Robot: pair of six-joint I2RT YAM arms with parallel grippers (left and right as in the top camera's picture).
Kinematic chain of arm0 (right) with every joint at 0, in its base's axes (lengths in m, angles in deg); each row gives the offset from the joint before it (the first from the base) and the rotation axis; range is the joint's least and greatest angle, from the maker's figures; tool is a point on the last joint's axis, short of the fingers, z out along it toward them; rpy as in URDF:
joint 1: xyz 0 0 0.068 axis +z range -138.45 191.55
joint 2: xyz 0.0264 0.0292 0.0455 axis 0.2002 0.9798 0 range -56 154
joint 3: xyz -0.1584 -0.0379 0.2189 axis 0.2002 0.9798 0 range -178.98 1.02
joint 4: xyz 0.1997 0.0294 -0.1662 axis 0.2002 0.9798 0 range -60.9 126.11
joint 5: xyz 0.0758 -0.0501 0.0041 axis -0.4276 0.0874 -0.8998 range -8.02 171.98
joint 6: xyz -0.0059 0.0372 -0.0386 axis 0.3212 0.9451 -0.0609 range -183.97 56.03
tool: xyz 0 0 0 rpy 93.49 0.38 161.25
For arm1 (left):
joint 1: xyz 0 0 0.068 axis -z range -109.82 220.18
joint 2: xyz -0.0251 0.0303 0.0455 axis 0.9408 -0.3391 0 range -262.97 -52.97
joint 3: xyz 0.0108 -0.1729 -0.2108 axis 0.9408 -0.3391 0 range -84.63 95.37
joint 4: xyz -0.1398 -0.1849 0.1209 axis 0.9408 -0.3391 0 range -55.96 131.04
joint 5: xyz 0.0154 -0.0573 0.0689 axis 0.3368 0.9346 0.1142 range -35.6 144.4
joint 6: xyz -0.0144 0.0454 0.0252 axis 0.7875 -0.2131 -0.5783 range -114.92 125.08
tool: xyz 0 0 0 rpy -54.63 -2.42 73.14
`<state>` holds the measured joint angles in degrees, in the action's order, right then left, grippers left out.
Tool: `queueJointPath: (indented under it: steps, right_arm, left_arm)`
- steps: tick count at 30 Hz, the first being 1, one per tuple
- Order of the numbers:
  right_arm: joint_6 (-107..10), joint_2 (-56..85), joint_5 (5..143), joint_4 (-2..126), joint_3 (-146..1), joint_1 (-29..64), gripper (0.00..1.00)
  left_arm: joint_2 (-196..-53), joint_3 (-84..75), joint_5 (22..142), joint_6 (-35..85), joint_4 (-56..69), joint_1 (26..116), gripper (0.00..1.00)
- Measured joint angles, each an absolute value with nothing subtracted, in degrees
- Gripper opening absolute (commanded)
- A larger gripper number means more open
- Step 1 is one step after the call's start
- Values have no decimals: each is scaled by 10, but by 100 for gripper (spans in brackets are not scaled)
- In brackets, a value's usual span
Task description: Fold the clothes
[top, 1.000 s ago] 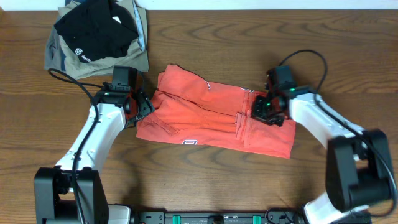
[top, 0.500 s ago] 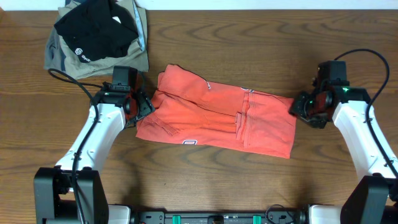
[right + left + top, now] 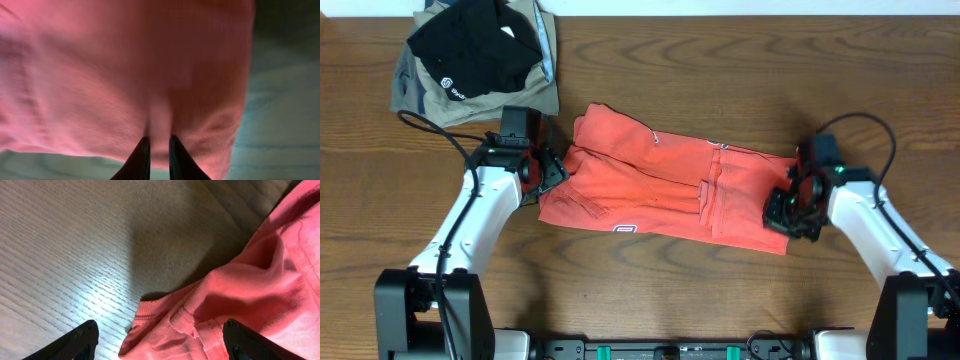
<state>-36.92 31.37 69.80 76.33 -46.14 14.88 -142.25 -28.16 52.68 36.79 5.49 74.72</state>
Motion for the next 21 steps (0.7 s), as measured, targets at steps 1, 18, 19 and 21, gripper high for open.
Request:
queueJointPath:
  steps: [1, 18, 19, 21]
  right_arm:
    - [-366, 314, 699, 755, -449, 150, 9]
    - [-334, 279, 731, 868, -500, 153, 29]
    - [-332, 270, 743, 878, -515, 153, 64]
    - [-334, 255, 768, 894, -542, 151, 99]
  left_arm:
    - [-1422, -282, 527, 368, 55, 747, 81]
    - [-1422, -284, 527, 368, 55, 747, 81]
    - [-1422, -284, 527, 368, 55, 747, 81]
    - [-1422, -284, 527, 368, 55, 747, 81]
